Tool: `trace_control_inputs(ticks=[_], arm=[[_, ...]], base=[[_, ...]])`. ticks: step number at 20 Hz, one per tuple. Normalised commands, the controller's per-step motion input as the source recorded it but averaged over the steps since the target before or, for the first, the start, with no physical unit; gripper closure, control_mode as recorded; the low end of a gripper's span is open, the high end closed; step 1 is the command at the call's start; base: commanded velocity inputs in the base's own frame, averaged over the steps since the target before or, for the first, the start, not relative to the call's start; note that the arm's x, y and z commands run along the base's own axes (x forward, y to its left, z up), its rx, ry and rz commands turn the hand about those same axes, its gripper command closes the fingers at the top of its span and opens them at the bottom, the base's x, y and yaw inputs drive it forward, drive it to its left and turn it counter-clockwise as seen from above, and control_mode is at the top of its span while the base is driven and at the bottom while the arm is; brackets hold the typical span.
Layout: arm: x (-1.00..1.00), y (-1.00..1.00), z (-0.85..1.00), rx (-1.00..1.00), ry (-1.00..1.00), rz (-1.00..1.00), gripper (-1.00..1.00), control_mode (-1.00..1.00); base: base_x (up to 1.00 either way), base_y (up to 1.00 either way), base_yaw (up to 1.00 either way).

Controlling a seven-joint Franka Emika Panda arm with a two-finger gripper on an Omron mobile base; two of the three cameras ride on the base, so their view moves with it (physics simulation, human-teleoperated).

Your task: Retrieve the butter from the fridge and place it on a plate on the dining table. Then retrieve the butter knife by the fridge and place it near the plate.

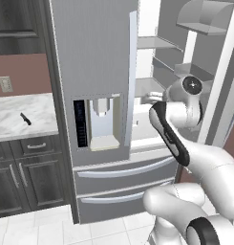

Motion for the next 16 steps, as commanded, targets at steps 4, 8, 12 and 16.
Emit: trace_control_inputs(ticks=[4,8,12,16], arm=[[0.29,0.14,0.36,0.0,0.0,0.08,-1.0,-1.0],[0.32,0.42,0.4,-0.13,0.06,0.0,-1.0,-1.0],[0.27,0.36,0.08,-0.11,0.02,0.0,-1.0,-1.0],[0.09,0.0,0.0,0.0,0.0,0.02,-1.0,-1.0]], base=[[0.0,0.0,0.0],[0.0,0.0,0.0],[0.0,0.0,0.0],[0.0,0.0,0.0]])
